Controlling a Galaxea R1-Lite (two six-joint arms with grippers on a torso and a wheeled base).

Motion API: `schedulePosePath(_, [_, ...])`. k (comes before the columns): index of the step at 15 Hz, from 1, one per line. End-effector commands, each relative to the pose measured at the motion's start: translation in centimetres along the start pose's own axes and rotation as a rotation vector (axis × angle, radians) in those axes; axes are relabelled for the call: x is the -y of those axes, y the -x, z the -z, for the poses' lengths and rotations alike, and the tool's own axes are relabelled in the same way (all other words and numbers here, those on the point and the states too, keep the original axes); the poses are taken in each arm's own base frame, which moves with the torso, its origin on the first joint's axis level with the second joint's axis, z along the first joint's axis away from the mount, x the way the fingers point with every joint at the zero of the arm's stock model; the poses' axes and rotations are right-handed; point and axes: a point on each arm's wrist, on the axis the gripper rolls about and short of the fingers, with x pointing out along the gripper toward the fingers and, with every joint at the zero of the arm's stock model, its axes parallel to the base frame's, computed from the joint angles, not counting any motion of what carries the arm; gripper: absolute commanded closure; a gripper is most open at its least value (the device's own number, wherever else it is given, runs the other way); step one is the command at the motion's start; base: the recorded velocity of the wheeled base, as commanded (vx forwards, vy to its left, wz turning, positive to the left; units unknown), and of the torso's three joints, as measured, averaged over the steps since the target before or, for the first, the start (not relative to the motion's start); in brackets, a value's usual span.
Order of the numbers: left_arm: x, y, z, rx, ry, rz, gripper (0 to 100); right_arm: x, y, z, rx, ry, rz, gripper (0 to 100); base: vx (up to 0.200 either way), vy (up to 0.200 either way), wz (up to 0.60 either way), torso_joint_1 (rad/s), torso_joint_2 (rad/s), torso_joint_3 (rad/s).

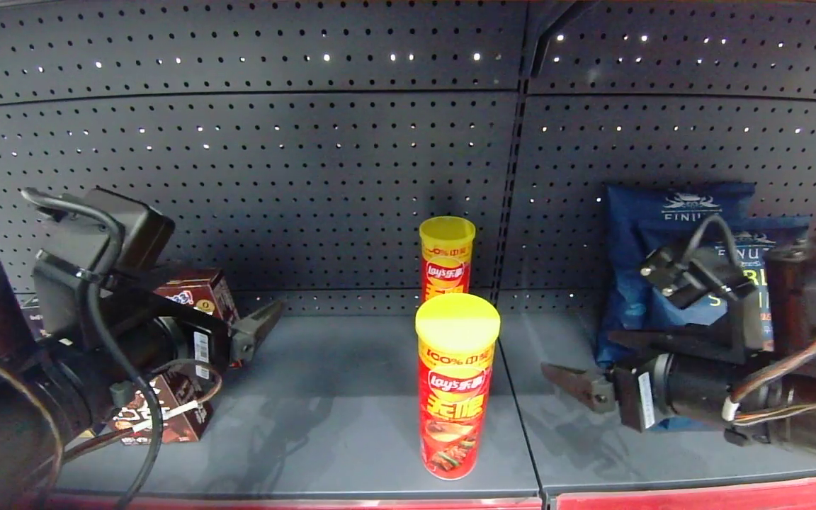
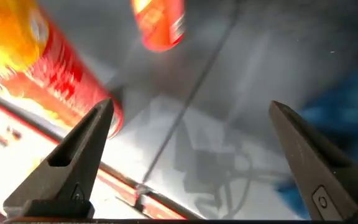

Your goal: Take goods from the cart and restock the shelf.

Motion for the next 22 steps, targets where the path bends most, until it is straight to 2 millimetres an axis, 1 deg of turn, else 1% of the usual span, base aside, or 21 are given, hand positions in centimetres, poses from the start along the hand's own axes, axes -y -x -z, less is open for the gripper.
schedulePosePath(1, [-0.9,1.8,-0.9,0.06,0.019,-0.031,0,2.5,5.1,-1.4,0.145,-0.055,0.082,0,0.0,0.0,0.0,0.0,0.0,0.0])
schedulePosePath(2, [-1.2,2.1,-1.0,0.07,0.023,-0.041,0,2.8,5.8,-1.4,0.159,-0.062,0.097,0,0.0,0.0,0.0,0.0,0.0,0.0])
schedulePosePath(3, [-2.2,3.2,-1.4,0.101,0.038,-0.083,0,3.8,8.5,-1.1,0.198,-0.083,0.143,0,0.0,0.0,0.0,0.0,0.0,0.0])
schedulePosePath(4, [-2.9,4.1,-1.3,0.119,0.046,-0.116,0,4.0,10.6,-0.5,0.216,-0.09,0.163,0,0.0,0.0,0.0,0.0,0.0,0.0])
schedulePosePath(5, [-3.3,4.7,-1.4,0.132,0.051,-0.135,0,4.1,11.7,-0.1,0.225,-0.095,0.191,0,0.0,0.0,0.0,0.0,0.0,0.0])
schedulePosePath(6, [-4.1,6.1,-0.9,0.15,0.06,-0.183,0,4.3,13.7,1.1,0.249,-0.108,0.267,0,0.0,0.0,0.0,0.0,0.0,0.0])
schedulePosePath(7, [-4.7,7.3,-0.3,0.159,0.066,-0.227,0,4.5,15.0,2.1,0.279,-0.12,0.322,0,0.0,0.0,0.0,0.0,0.0,0.0])
schedulePosePath(9, [-5.3,9.8,1.3,0.18,0.075,-0.294,0,5.1,16.6,4.1,0.314,-0.152,0.462,0,0.0,0.0,0.0,0.0,0.0,0.0])
schedulePosePath(11, [-5.1,12.5,4.5,0.17,0.076,-0.356,0,5.6,17.4,6.6,0.313,-0.184,0.62,0,0.0,0.0,0.0,0.0,0.0,0.0])
schedulePosePath(13, [-4.6,14.5,7.6,0.163,0.08,-0.403,0,5.7,17.9,8.9,0.306,-0.208,0.726,0,0.0,0.0,0.0,0.0,0.0,0.0])
schedulePosePath(14, [-4.3,15.4,8.6,0.165,0.085,-0.406,0,5.7,17.9,9.8,0.3,-0.211,0.743,0,0.0,0.0,0.0,0.0,0.0,0.0])
schedulePosePath(15, [-4.1,15.8,9.3,0.153,0.084,-0.405,0,5.7,17.8,10.2,0.297,-0.212,0.743,0,0.0,0.0,0.0,0.0,0.0,0.0])
schedulePosePath(16, [-3.7,16.8,10.6,0.116,0.082,-0.396,0,5.6,17.6,11.4,0.286,-0.214,0.749,0,0.0,0.0,0.0,0.0,0.0,0.0])
schedulePosePath(17, [-3.6,17.1,11.0,0.107,0.081,-0.393,0,5.6,17.6,11.9,0.287,-0.215,0.752,0,0.0,0.0,0.0,0.0,0.0,0.0])
schedulePosePath(18, [-3.2,18.2,12.2,0.084,0.084,-0.377,0,5.2,18.1,14.1,0.322,-0.208,0.748,0,0.0,0.0,0.0,0.0,0.0,0.0])
schedulePosePath(20, [-2.8,19.2,13.4,0.093,0.101,-0.364,0,4.7,19.1,17.1,0.389,-0.123,0.738,0,0.0,0.0,0.0,0.0,0.0,0.0])
schedulePosePath(21, [-2.7,19.7,14.0,0.111,0.107,-0.347,0,4.6,19.0,19.2,0.403,-0.052,0.685,0,0.0,0.0,0.0,0.0,0.0,0.0])
schedulePosePath(22, [-2.5,20.1,14.6,0.121,0.112,-0.345,0,4.6,18.4,20.9,0.394,0.027,0.634,0,0.0,0.0,0.0,0.0,0.0,0.0])
